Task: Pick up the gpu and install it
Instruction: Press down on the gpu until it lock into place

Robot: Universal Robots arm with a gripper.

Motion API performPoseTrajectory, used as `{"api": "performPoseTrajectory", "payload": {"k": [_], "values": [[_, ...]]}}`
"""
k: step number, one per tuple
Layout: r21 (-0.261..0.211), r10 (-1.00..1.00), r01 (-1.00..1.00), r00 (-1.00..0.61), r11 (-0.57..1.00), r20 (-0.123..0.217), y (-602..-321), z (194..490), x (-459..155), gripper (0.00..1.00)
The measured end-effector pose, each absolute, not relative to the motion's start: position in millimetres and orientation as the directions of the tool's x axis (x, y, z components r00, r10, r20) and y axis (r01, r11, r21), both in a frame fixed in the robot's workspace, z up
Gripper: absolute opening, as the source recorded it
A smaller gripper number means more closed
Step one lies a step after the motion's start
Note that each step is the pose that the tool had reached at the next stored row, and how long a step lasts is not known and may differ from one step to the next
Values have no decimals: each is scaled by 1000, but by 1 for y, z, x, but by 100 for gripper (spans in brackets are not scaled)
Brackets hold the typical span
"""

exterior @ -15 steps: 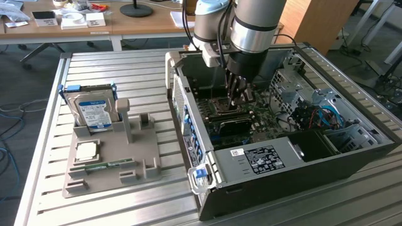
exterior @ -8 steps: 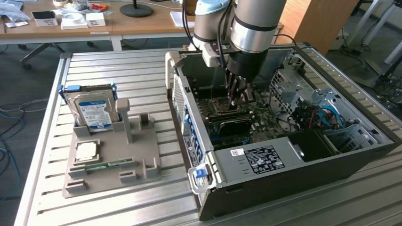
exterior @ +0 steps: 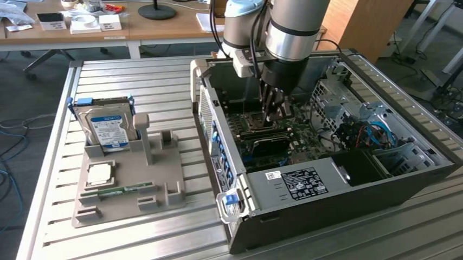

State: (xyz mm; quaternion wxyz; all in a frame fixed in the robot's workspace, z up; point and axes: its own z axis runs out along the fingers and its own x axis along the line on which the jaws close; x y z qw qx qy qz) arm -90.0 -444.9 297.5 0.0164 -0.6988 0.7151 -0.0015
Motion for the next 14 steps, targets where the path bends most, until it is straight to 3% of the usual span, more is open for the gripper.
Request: {"api": "performPoseTrajectory", "payload": {"k": [14], "values": [[-22, -997, -997, -69, 70, -21, -446, 295, -90, 11]]}}
